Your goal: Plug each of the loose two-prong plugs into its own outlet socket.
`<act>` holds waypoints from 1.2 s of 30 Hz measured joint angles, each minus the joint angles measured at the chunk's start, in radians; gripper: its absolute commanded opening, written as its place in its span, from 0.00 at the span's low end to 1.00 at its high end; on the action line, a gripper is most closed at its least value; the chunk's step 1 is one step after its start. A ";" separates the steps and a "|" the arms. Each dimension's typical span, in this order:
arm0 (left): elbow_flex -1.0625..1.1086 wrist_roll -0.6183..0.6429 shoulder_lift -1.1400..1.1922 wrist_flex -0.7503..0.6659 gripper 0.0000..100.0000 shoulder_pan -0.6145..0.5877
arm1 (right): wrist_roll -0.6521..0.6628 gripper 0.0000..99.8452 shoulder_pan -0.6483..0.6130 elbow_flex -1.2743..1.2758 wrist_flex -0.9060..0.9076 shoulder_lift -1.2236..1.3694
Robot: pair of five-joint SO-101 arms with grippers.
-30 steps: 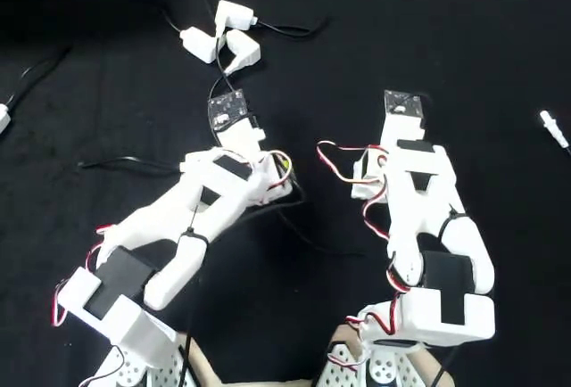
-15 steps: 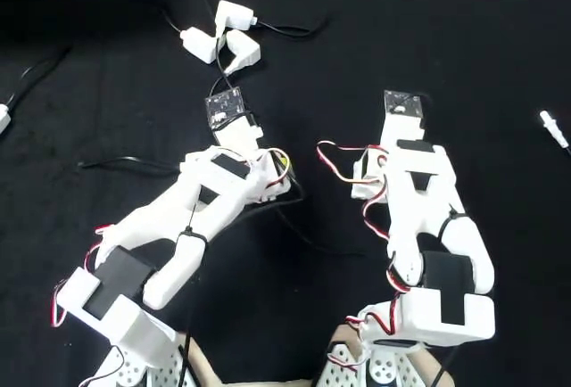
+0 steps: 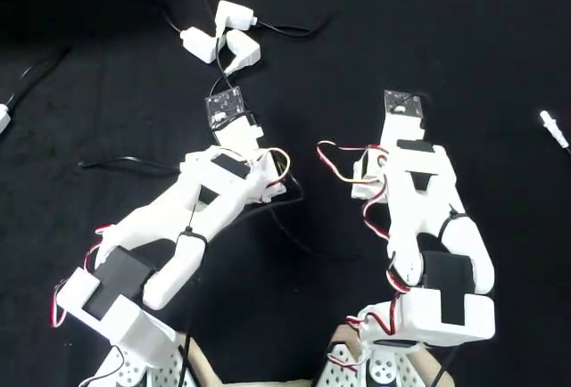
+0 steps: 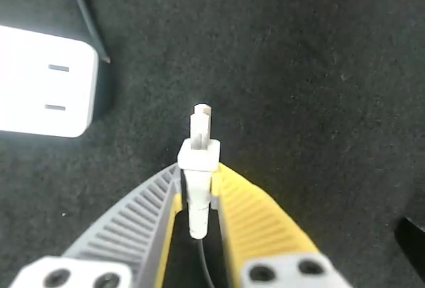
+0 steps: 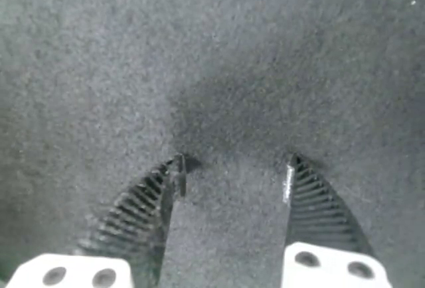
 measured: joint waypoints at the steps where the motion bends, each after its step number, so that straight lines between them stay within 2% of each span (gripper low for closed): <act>1: 0.000 0.000 0.000 0.000 0.03 0.000 | 0.000 0.24 0.000 0.000 0.000 0.000; 5: 0.000 -0.037 0.000 0.000 0.03 0.000 | 0.000 0.24 0.000 0.000 0.000 0.000; 12: 0.005 -0.279 -0.115 0.000 0.03 -0.028 | 0.000 0.24 0.002 0.000 0.000 0.000; 19: 0.149 -0.365 -0.525 0.000 0.03 -0.100 | 0.000 0.24 0.087 -0.020 -0.011 0.000; 22: 0.236 -0.473 -0.744 0.000 0.03 -0.086 | 0.000 0.24 0.091 -0.021 -0.011 0.000; 25: 0.339 -0.611 -0.965 -0.003 0.03 -0.018 | 0.000 0.24 0.092 -0.021 -0.032 0.000; 29: 0.526 -0.773 -1.241 -0.172 0.03 0.035 | 0.000 0.24 0.092 -0.021 -0.035 0.000; 36: 0.939 -0.812 -1.536 -0.574 0.03 0.041 | 0.000 0.23 0.072 -0.021 -0.037 0.000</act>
